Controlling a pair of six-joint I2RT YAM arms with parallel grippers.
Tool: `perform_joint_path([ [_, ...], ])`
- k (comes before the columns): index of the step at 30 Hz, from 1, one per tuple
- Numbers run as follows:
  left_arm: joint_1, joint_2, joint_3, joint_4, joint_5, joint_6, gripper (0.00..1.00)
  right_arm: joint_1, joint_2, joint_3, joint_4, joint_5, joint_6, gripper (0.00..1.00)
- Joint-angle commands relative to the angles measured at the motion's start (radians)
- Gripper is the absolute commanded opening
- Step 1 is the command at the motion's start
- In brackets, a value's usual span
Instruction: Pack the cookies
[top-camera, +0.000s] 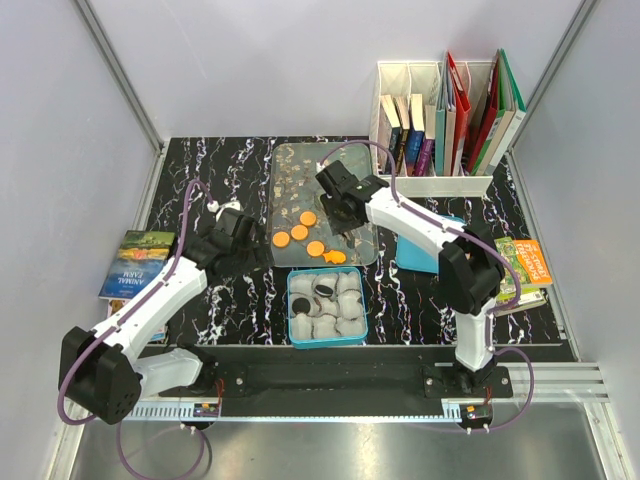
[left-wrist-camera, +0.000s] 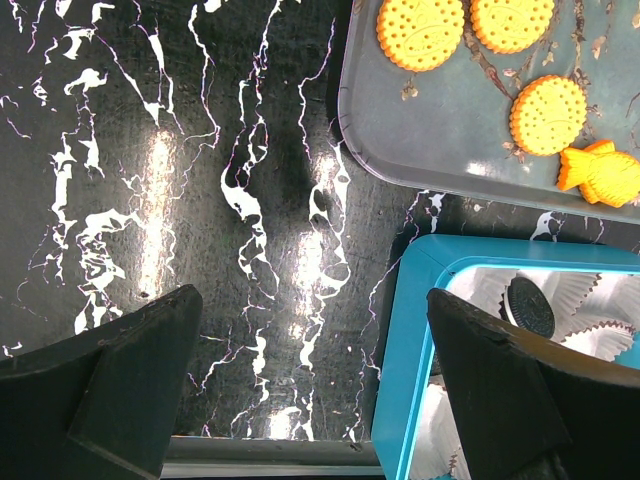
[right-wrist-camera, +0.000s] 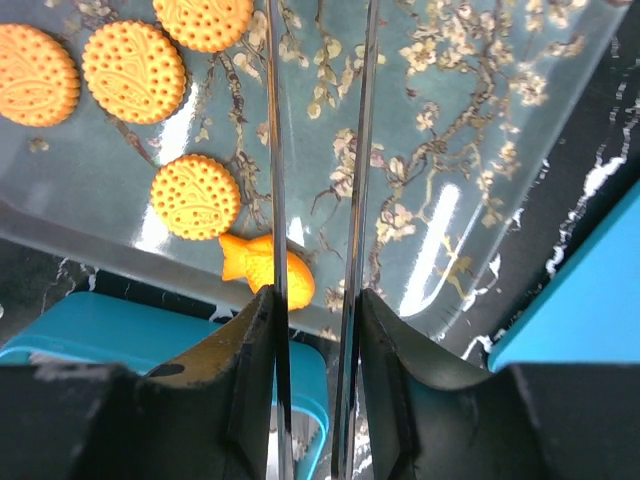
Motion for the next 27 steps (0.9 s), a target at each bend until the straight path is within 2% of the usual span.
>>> perform_joint_path([
  [1, -0.004, -0.02, 0.012, 0.016, 0.016, 0.007, 0.99, 0.014, -0.146, 0.047, -0.036, 0.043, -0.004, 0.33],
  [6, -0.004, -0.017, 0.012, 0.017, 0.012, 0.007, 0.99, 0.037, -0.258, -0.015, -0.066, 0.066, -0.002, 0.32],
  [11, -0.003, -0.012, 0.014, 0.017, 0.009, 0.005, 0.99, 0.075, -0.435, -0.149, -0.105, 0.097, 0.042, 0.18],
  [16, -0.003, -0.012, 0.012, 0.016, 0.003, 0.004, 0.99, 0.143, -0.615, -0.263, -0.197, 0.09, 0.099, 0.1],
  [18, -0.003, -0.009, 0.014, 0.016, 0.001, 0.004, 0.99, 0.198, -0.659, -0.282, -0.245, 0.077, 0.127, 0.0],
  [22, -0.004, 0.002, 0.017, 0.017, 0.001, -0.002, 0.99, 0.311, -0.758, -0.295, -0.341, 0.08, 0.211, 0.0],
  [27, -0.003, -0.001, 0.02, 0.017, -0.011, -0.004, 0.99, 0.422, -0.795, -0.306, -0.448, 0.115, 0.332, 0.0],
])
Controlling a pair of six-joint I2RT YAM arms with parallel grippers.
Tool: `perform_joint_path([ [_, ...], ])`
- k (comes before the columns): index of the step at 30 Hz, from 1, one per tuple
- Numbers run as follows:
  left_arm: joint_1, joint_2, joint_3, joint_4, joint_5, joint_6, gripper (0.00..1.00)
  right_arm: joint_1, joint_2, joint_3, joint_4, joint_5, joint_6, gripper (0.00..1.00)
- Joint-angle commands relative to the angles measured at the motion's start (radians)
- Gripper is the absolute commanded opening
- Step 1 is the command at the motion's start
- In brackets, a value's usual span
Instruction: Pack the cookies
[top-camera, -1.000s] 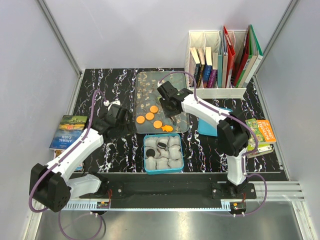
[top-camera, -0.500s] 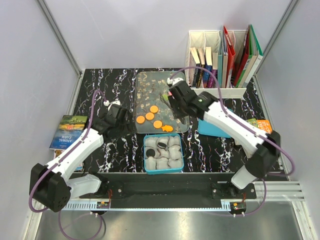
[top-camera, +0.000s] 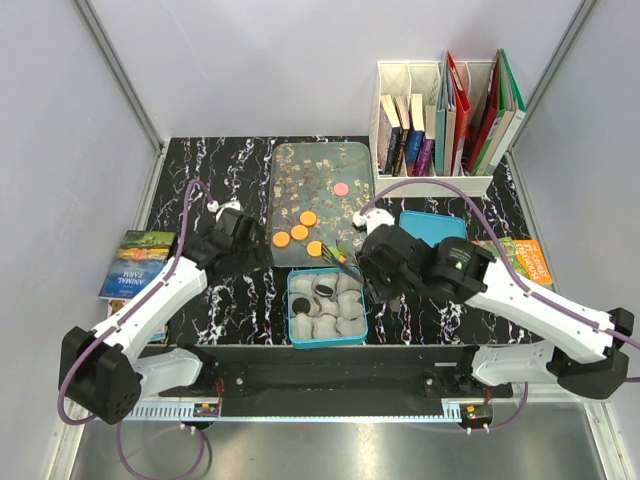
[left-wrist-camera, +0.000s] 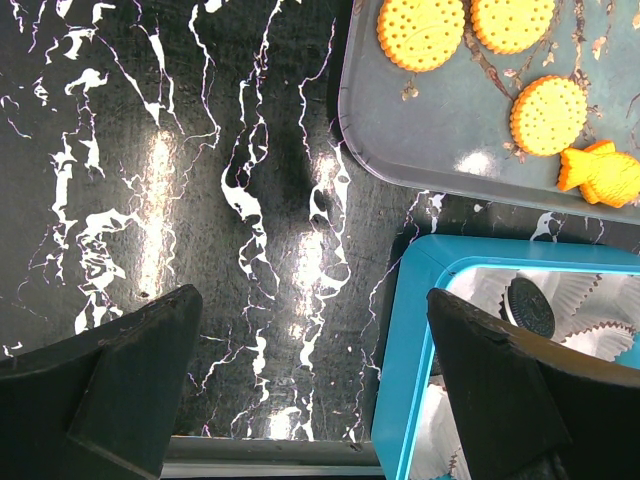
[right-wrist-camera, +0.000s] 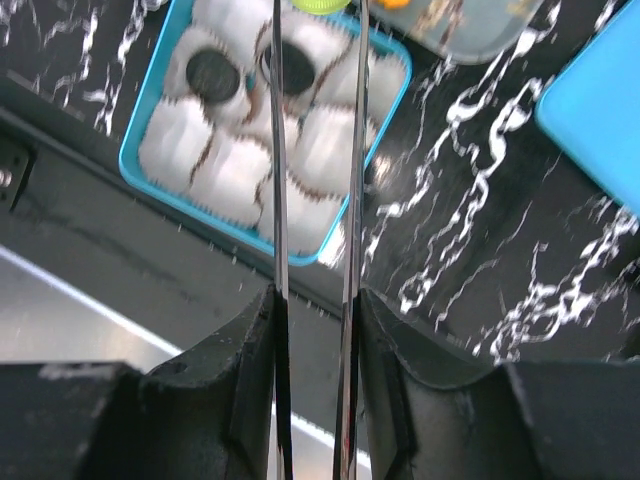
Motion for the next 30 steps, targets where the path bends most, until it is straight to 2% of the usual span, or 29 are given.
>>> perform_joint_path([
  [1, -0.003, -0.006, 0.018, 0.017, -0.011, -0.003, 0.99, 0.092, -0.05, -0.011, -0.111, 0.059, 0.161, 0.0],
  [11, -0.004, -0.003, 0.018, 0.017, -0.008, 0.0, 0.99, 0.221, -0.028, -0.1, -0.106, 0.038, 0.267, 0.0],
  [23, -0.004, -0.009, 0.015, 0.017, 0.001, 0.003, 0.99, 0.243, 0.024, -0.139, -0.008, 0.003, 0.266, 0.0],
  [30, -0.004, -0.011, 0.015, 0.016, 0.001, 0.004, 0.99, 0.243, 0.016, -0.108, -0.101, 0.088, 0.307, 0.0],
])
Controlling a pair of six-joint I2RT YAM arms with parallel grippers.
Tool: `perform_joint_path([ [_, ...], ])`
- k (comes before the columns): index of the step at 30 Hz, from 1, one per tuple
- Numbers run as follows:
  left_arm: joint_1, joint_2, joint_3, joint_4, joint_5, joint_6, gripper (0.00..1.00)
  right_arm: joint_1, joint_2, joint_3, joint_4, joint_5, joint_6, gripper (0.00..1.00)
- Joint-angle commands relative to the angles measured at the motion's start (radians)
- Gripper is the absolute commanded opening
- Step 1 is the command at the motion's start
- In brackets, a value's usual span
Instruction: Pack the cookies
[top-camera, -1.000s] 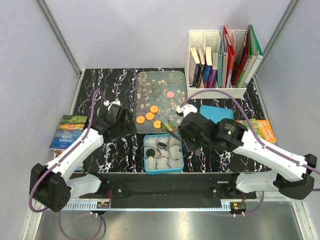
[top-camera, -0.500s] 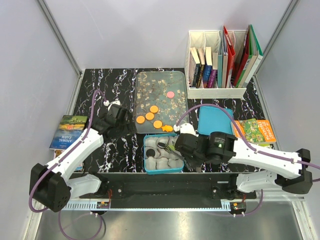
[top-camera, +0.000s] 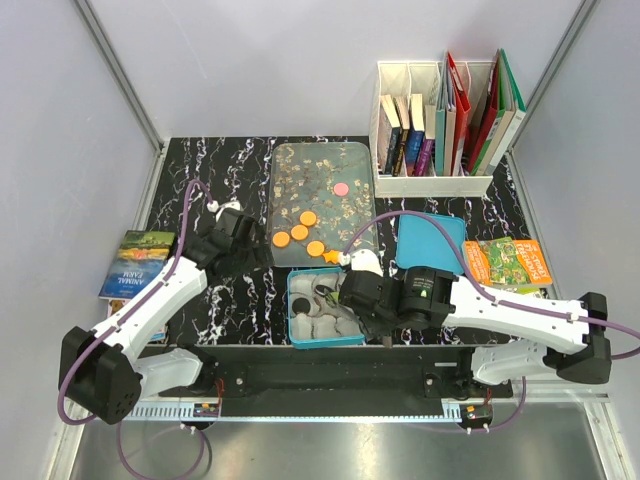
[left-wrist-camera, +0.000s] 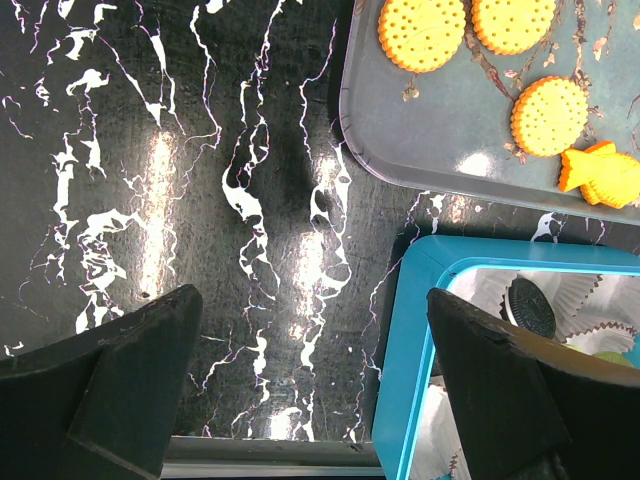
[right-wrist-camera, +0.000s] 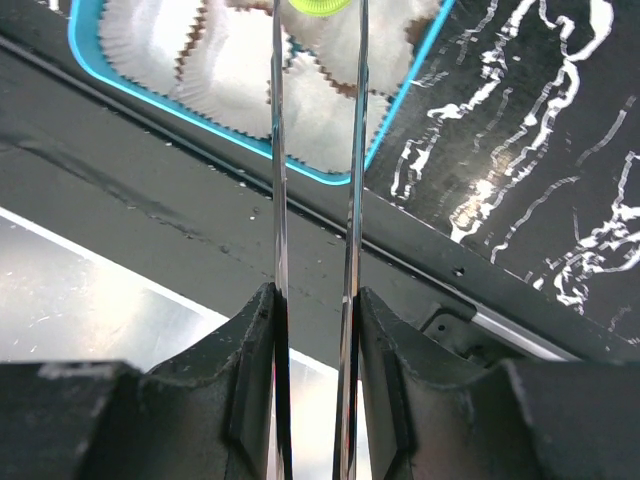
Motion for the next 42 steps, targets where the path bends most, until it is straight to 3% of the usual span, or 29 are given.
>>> perform_joint_path([
  [1, -0.003, -0.009, 0.015, 0.016, 0.003, 0.004, 0.99, 0.008, -0.027, 0.033, -0.06, 0.077, 0.06, 0.0],
  [17, -0.006, -0.001, 0.015, 0.017, 0.003, 0.001, 0.99, 0.011, -0.066, -0.028, -0.081, 0.034, 0.1, 0.01],
  [22, -0.006, -0.001, 0.017, 0.017, 0.003, -0.001, 0.99, 0.011, -0.058, -0.013, -0.081, 0.042, 0.098, 0.37],
  [26, -0.006, -0.003, 0.014, 0.016, 0.003, -0.001, 0.99, 0.012, -0.055, 0.006, -0.077, 0.048, 0.097, 0.47],
  [37, -0.004, -0.006, 0.015, 0.017, 0.003, 0.002, 0.99, 0.011, -0.058, 0.076, -0.088, 0.12, 0.086, 0.52],
  [42, -0.004, -0.003, 0.021, 0.017, 0.005, 0.004, 0.99, 0.002, -0.014, 0.226, -0.091, 0.239, -0.014, 0.52],
])
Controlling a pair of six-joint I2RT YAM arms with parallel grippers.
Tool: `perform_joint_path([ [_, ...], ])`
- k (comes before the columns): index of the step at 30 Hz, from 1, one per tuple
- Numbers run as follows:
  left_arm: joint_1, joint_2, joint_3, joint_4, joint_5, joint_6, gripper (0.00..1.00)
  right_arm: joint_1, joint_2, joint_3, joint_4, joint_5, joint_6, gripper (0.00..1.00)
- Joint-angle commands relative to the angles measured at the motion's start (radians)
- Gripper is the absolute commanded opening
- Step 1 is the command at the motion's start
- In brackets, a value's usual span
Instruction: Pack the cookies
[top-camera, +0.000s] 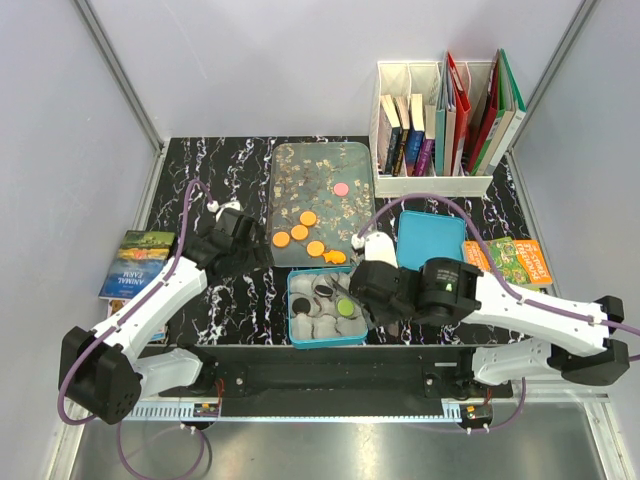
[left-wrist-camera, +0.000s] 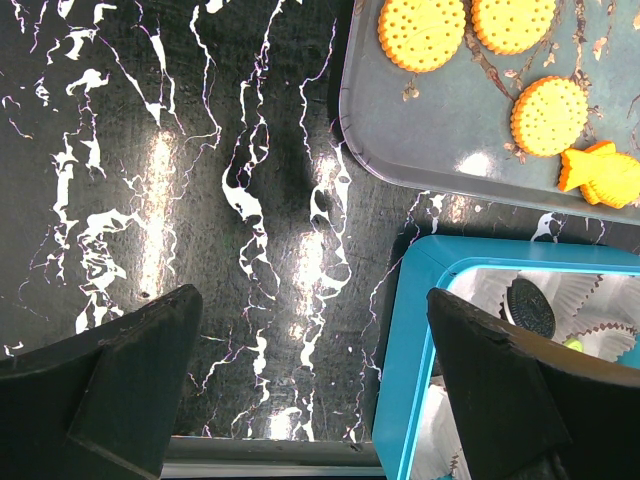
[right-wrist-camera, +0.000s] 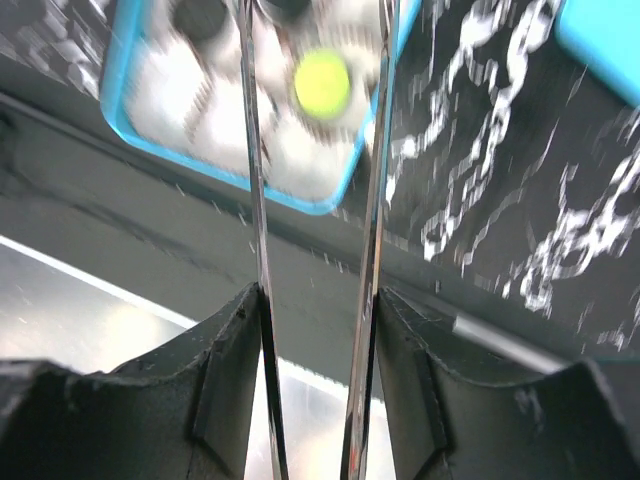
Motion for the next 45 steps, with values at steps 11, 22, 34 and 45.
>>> perform_joint_path([
  [11, -0.006, -0.015, 0.015, 0.017, 0.009, 0.007, 0.99, -0.365, 0.196, 0.211, 0.254, -0.035, -0.397, 0.47],
  [22, -0.004, -0.012, 0.015, 0.017, 0.023, 0.013, 0.99, -0.635, 0.538, 0.442, 0.398, -0.195, -0.537, 0.42],
  [34, -0.004, 0.003, 0.023, 0.016, 0.02, 0.029, 0.99, -0.771, 0.829, 0.708, 0.403, -0.236, -0.554, 0.48],
  [45, -0.006, 0.029, 0.027, 0.017, 0.029, 0.024, 0.99, -0.8, 0.848, 0.642, 0.435, -0.284, -0.537, 0.49],
])
